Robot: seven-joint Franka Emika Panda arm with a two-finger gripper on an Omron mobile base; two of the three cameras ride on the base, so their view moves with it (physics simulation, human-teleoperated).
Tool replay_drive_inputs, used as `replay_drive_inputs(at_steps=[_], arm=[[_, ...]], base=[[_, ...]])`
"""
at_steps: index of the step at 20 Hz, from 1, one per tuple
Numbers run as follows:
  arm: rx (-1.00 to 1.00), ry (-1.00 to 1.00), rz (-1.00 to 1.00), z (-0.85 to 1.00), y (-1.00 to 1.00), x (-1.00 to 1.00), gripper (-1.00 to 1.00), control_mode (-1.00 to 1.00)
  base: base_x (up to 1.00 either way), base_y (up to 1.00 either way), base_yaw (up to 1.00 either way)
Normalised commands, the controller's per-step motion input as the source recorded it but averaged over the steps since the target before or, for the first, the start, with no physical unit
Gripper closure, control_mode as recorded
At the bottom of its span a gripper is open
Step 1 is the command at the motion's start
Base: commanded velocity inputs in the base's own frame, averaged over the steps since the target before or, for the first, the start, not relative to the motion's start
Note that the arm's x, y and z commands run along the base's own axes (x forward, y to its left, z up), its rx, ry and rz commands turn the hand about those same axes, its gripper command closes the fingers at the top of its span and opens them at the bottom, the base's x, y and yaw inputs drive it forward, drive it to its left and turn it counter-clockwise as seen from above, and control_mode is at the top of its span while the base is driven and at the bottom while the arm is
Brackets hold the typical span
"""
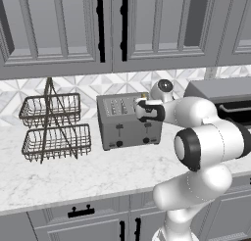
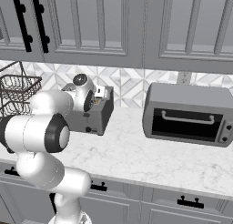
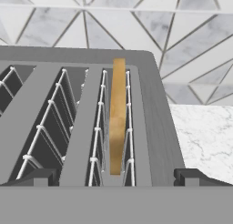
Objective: Start the toaster. Once the lever pops up, take the bread to the plate on the dining counter.
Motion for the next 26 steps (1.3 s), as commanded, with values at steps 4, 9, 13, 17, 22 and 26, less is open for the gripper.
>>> replay_drive_inputs(at_steps=[4,9,13,17,22,26], arm=[[0.0,0.0,0.0,0.0,0.0,0.0,-1.0,-1.0],[0.0,0.0,0.0,0.0,0.0,0.0,-1.0,-1.0],[0.0,0.0,0.0,0.0,0.0,0.0,-1.0,-1.0],[0.0,0.0,0.0,0.0,0.0,0.0,-1.0,-1.0],[0.0,0.0,0.0,0.0,0.0,0.0,-1.0,-1.0],[0.0,0.0,0.0,0.0,0.0,0.0,-1.0,-1.0]], base=[[0.0,0.0,0.0],[0.0,0.0,0.0],[0.0,0.0,0.0],[0.0,0.0,0.0],[0.0,0.0,0.0],[0.0,0.0,0.0]])
